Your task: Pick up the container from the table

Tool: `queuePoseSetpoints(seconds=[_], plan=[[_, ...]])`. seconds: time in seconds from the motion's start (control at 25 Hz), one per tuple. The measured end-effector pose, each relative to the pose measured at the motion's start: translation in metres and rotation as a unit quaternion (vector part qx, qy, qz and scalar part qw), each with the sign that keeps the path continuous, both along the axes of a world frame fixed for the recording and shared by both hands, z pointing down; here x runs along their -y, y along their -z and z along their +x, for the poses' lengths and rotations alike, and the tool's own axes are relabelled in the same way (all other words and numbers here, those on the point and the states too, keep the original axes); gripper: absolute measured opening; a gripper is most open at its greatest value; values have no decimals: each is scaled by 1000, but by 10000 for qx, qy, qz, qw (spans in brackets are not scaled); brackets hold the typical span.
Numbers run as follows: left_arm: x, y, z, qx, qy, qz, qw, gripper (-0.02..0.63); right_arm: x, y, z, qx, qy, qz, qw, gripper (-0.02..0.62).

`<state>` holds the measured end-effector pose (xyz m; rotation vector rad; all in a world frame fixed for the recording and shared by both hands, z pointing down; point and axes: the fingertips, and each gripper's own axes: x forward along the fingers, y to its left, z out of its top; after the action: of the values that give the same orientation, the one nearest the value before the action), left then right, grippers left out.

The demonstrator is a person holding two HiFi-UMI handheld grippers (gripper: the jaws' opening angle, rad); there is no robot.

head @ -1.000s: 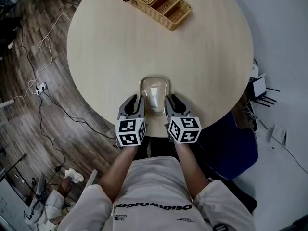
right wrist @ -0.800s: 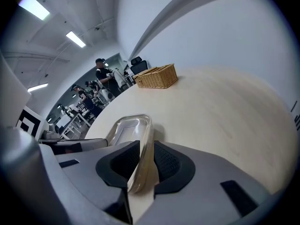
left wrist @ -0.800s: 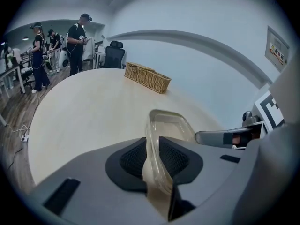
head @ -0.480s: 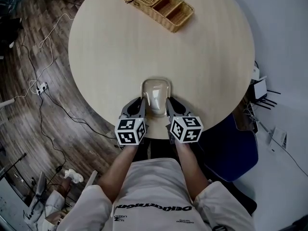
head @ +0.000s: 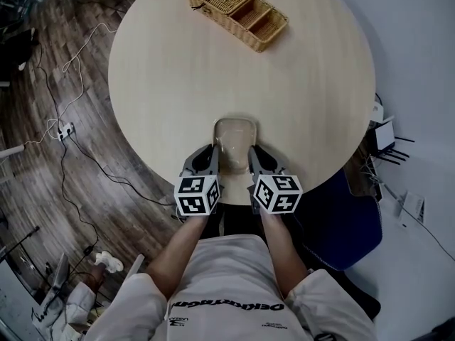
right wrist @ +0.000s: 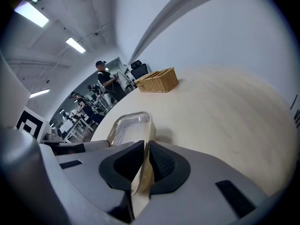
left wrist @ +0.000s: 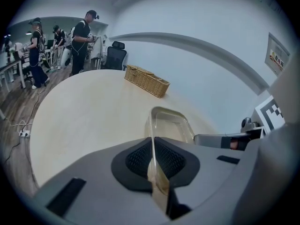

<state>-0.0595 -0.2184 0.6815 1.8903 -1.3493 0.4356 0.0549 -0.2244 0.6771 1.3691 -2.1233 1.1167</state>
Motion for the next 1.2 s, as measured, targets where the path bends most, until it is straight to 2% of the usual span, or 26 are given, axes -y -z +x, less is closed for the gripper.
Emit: queuePoseSetpoints(seconds=[0.44, 1.2], plan=[[-12, 43, 1, -24, 97, 392, 9992, 34, -12, 45, 2, -79, 29, 428, 9990, 66], [-37, 128, 15, 38, -66, 1160, 9932, 34, -41, 129, 16, -140, -37, 1190, 9928, 66]])
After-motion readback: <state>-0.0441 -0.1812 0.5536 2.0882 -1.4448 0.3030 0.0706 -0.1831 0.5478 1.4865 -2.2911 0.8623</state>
